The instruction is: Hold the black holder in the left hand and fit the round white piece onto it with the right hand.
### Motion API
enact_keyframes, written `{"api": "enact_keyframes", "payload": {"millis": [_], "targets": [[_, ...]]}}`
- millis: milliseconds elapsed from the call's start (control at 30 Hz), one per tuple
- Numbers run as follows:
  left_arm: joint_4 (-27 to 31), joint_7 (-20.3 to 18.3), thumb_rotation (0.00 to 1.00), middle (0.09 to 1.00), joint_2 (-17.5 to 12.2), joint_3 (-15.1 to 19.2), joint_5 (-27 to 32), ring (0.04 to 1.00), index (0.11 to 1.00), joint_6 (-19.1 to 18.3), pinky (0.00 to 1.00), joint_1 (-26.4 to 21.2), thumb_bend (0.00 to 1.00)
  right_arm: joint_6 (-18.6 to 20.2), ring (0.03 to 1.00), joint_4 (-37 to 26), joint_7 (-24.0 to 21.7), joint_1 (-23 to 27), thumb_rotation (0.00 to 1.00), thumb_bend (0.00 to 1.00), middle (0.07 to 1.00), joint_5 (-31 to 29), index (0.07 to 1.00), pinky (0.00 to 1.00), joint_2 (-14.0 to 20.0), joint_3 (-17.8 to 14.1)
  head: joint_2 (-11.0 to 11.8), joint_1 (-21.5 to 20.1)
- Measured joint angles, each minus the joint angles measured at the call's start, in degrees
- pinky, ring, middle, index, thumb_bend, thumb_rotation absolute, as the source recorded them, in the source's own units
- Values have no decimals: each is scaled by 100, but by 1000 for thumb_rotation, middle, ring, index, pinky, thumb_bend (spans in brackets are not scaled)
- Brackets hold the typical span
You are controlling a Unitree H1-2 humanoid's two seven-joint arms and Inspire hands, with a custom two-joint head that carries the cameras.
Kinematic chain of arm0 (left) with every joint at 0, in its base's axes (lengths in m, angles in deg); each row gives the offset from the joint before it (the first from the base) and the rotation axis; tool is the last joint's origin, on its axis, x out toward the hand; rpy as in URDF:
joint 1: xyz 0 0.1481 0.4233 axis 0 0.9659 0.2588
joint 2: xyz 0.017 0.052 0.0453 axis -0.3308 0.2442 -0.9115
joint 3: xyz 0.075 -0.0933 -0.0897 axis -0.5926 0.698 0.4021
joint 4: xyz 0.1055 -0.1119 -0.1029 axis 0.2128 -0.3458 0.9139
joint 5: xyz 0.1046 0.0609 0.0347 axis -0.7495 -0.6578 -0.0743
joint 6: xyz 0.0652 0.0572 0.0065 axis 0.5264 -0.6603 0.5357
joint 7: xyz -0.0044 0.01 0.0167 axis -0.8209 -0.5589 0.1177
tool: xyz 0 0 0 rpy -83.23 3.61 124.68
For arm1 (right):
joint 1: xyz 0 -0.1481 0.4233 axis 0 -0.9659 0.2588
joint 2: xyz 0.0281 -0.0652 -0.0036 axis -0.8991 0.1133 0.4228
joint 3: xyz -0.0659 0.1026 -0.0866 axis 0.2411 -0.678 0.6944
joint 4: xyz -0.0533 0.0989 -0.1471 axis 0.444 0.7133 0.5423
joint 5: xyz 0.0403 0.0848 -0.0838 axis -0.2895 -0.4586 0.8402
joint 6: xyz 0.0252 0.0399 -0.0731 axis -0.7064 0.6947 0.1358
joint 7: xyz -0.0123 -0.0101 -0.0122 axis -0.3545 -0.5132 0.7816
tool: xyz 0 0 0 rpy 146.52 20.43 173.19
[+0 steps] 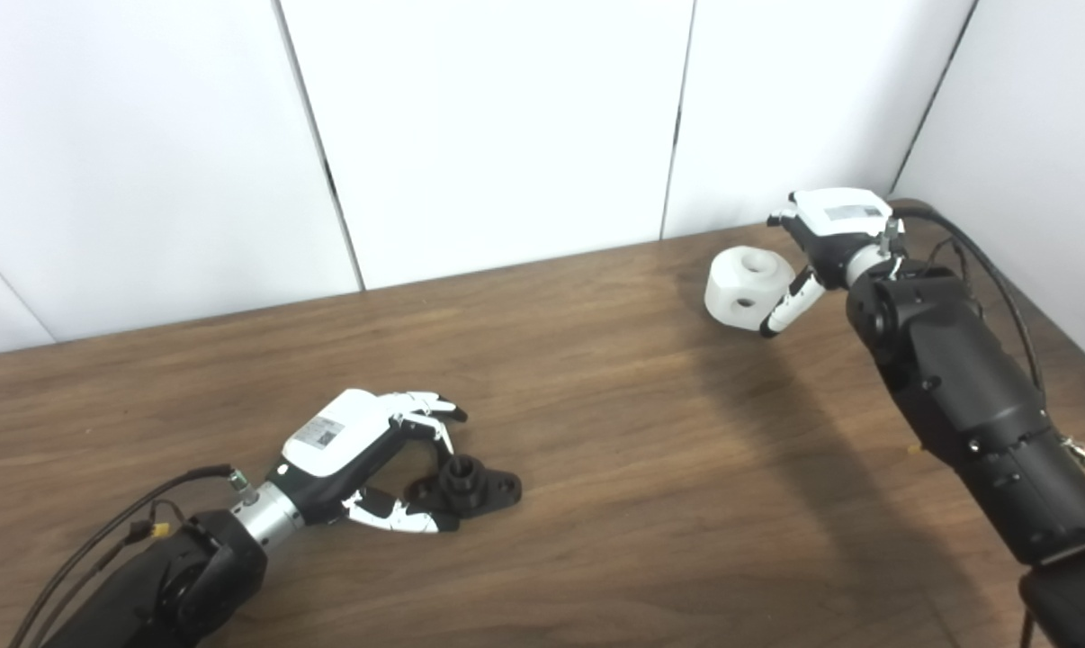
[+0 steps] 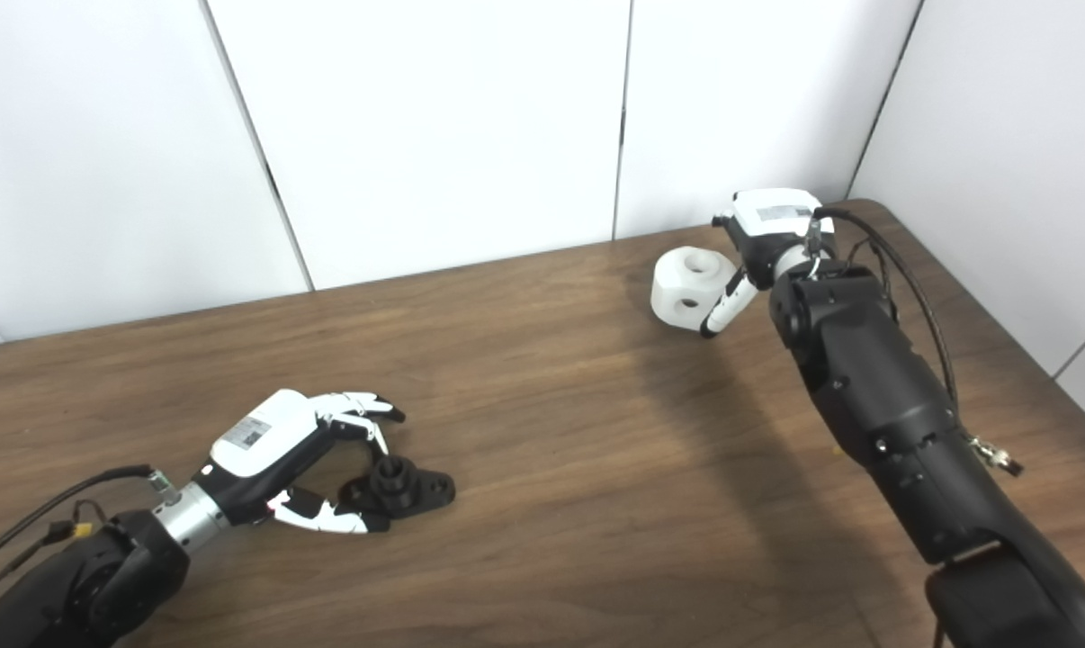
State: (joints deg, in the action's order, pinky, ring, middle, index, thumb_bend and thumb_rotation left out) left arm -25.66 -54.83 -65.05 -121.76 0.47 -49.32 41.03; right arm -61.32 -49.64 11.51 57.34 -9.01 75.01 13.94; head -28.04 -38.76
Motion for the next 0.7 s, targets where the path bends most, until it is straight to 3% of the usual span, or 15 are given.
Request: {"api": "enact_keyframes", "payload": {"millis": [400,700], "targets": [[1,39,59,808,-29,-55,12,835,482,0,757,-15,525,-3,1000,360,261,117,384,962,1000,-191,880,942,43,48,9,53],[10,41,59,805,-43,-58,29,829,482,0,758,-9,525,-68,1000,721,548,249,405,961,984,-739,845,936,36,185,-26,97]]}}
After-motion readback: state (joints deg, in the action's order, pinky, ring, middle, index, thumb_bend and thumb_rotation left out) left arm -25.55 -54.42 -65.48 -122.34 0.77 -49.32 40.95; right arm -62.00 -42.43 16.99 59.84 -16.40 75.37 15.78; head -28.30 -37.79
